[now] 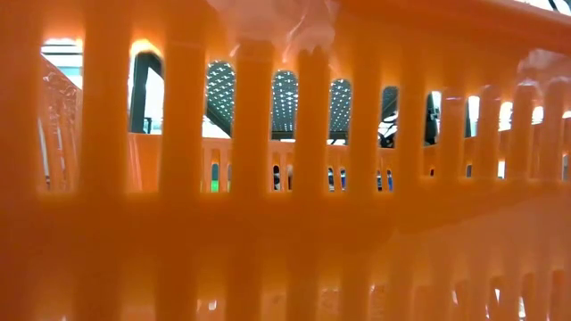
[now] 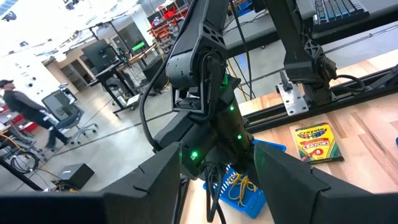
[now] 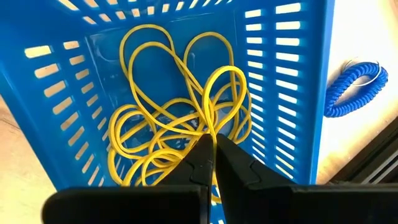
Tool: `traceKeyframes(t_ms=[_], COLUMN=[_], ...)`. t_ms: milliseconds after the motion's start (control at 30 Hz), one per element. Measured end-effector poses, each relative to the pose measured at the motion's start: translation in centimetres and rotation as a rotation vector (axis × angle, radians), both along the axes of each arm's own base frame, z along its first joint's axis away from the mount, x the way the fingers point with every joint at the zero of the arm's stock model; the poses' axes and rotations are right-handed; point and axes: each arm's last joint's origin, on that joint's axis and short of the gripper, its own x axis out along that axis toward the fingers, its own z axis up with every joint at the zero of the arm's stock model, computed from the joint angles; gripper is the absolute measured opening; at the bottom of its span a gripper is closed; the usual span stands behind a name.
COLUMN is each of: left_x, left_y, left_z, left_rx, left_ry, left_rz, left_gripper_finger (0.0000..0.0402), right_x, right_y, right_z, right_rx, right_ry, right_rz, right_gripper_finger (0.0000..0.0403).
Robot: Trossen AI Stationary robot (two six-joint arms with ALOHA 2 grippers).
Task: Pick & Place Office Desk Supplies
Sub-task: Put the yellow rubber band into the blue basket
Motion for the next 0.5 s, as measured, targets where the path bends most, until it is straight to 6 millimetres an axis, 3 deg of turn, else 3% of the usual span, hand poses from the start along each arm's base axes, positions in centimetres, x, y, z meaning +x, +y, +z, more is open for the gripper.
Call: traceKeyframes(t_ms=[267, 500], left_x=[0.0, -0.2], left_y=[0.0, 0.0], left_z=[0.0, -1.1], left_rx=[0.001, -0.026], left_ry=[0.004, 0.109], left_rz=[0.000, 0.000], left_gripper_finger=[0.0206, 0.0206], right_x=[0.0, 0.0], right_y=[0.0, 0.0], right_z=[0.0, 0.0], right_rx=[-0.003, -0.007], right_ry=[-0.004, -0.007], right_rz=[-0.001, -0.002], right_gripper_finger=[0.0019, 0.0038])
